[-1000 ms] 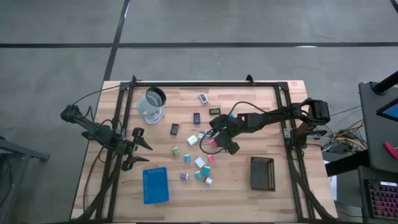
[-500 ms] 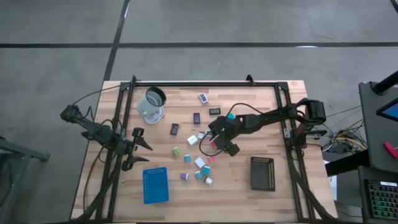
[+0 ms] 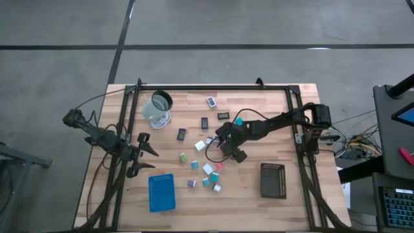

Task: Pick & Place Office items
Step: Put the top pink charger adapter into the black bin

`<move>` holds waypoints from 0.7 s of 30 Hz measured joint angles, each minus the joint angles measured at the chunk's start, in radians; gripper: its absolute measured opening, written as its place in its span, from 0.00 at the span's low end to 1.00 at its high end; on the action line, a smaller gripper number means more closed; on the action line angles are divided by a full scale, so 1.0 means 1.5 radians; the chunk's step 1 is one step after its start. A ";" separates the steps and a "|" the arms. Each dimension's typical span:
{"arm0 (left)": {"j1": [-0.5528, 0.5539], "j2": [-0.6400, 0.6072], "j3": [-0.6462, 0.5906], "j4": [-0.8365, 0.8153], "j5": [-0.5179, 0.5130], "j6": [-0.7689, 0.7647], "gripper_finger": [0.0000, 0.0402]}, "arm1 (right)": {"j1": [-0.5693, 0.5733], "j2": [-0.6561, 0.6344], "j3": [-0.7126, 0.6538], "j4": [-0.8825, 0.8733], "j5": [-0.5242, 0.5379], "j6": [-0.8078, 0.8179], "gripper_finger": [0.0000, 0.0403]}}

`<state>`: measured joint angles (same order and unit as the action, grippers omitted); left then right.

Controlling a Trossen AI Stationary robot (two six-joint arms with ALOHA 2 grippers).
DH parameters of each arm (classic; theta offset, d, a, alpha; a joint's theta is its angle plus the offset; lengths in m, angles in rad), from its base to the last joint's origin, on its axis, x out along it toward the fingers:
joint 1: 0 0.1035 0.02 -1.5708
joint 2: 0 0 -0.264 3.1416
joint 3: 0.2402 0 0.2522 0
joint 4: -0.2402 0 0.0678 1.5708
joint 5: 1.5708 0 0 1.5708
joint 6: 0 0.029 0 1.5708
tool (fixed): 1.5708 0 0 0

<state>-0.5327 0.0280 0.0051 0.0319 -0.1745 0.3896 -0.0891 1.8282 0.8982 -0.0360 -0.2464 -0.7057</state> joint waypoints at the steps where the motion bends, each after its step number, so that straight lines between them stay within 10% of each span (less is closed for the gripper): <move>1: 0.000 0.000 0.000 0.000 0.000 0.000 0.58 | 0.000 0.000 0.000 0.000 0.002 0.000 0.62; 21: 0.000 0.000 0.000 0.000 0.000 0.000 0.58 | -0.002 0.000 -0.001 -0.001 0.009 0.030 0.48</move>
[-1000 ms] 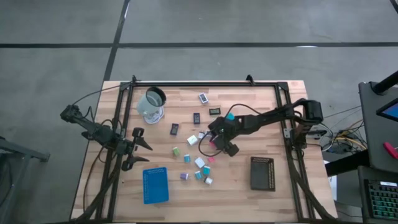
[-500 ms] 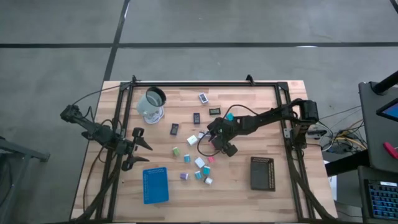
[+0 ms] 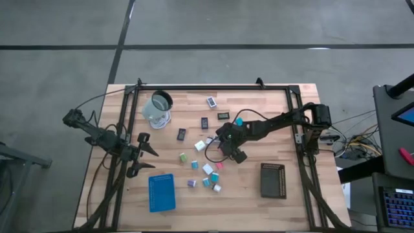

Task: Pick & Place Office items
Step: Put the top pink charger adapter into the black bin

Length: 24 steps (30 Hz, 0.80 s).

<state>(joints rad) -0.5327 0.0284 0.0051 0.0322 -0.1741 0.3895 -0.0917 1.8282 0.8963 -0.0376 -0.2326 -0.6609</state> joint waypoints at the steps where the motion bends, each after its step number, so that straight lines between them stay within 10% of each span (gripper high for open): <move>1: 0.000 0.000 0.000 0.000 0.000 0.000 0.58 | 0.000 0.000 0.000 0.000 0.004 0.000 0.47; 24: 0.000 0.000 0.000 0.000 0.000 0.000 0.58 | -0.001 0.001 -0.001 0.022 0.025 0.002 0.35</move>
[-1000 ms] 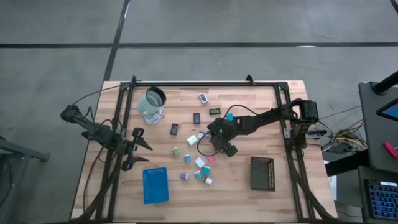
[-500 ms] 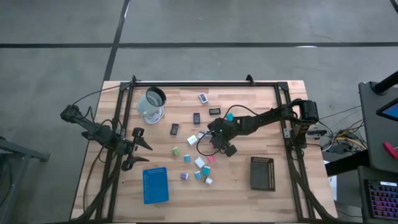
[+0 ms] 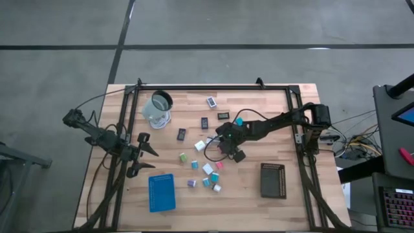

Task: Pick & Place Office items
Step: Put the top pink charger adapter into the black bin

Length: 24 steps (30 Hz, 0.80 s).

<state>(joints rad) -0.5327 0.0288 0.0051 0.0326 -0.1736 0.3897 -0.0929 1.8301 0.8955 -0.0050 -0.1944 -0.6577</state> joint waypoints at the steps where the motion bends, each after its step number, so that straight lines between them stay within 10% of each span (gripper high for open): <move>1: 0.000 0.000 0.000 0.000 0.000 0.000 0.58 | 0.000 0.000 0.000 0.004 0.003 0.000 0.35; 24: 0.000 0.000 0.000 0.000 0.000 0.000 0.58 | 0.000 -0.018 0.000 0.015 0.010 0.021 0.35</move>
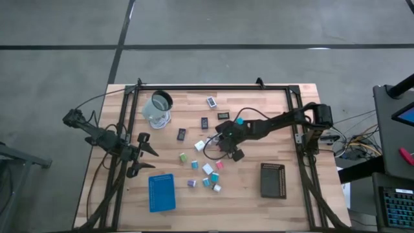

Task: Pick & Place Office items
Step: Put the top pink charger adapter into the black bin

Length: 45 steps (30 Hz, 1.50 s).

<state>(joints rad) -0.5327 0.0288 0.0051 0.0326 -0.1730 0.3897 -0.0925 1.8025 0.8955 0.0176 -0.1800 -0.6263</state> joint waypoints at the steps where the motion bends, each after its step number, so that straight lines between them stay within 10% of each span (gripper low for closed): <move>1: 0.000 0.000 0.000 0.000 0.000 0.000 0.58 | 0.000 -0.004 0.000 -0.001 0.000 0.005 0.35; 24: 0.000 0.000 0.000 0.000 0.000 0.000 0.58 | 0.001 -0.210 0.000 -0.036 0.000 0.157 0.35; 45: 0.000 0.000 0.000 0.000 -0.001 0.000 0.58 | 0.048 -0.442 0.000 -0.324 0.000 0.461 0.35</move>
<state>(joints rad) -0.5327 0.0288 0.0051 0.0330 -0.1738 0.3895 -0.0202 1.1391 0.8959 -0.4678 -0.1799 0.0644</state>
